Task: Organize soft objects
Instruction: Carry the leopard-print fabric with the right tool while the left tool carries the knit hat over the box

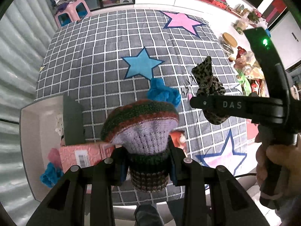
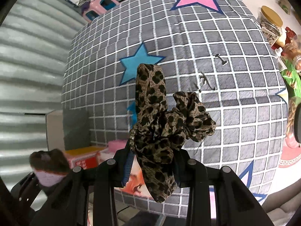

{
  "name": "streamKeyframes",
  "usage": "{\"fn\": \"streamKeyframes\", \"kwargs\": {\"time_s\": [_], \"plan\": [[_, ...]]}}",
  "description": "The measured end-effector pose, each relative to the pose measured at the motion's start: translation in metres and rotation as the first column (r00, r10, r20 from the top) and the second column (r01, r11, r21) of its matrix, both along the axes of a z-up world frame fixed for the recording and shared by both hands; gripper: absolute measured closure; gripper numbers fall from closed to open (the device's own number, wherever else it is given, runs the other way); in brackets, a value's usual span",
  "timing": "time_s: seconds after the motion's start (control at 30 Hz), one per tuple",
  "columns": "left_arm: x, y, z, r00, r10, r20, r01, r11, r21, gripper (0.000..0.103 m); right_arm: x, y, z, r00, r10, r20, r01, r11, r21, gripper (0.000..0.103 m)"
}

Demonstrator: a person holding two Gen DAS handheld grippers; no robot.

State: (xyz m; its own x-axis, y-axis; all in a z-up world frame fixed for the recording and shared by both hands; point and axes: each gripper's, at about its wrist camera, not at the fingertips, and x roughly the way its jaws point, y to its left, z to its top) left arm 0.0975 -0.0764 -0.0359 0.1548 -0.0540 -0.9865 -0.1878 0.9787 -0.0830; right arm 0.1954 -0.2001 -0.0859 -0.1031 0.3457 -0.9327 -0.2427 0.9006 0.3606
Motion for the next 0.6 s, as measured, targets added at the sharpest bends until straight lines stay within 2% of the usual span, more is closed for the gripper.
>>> {"fn": "streamKeyframes", "kwargs": {"time_s": [0.27,0.6], "plan": [[-0.034,0.008,0.006,1.0,-0.016,0.0,0.016,1.0,-0.021,0.066,-0.037,0.018,0.007,0.999,0.036,-0.015,-0.036,0.999,0.008,0.066],[-0.081,0.036,0.021,0.999,0.028,0.034,-0.027,0.999,-0.024,0.066,-0.091,0.042,0.015,0.994,0.101,-0.031,-0.1,0.995,0.024,0.066]]}}
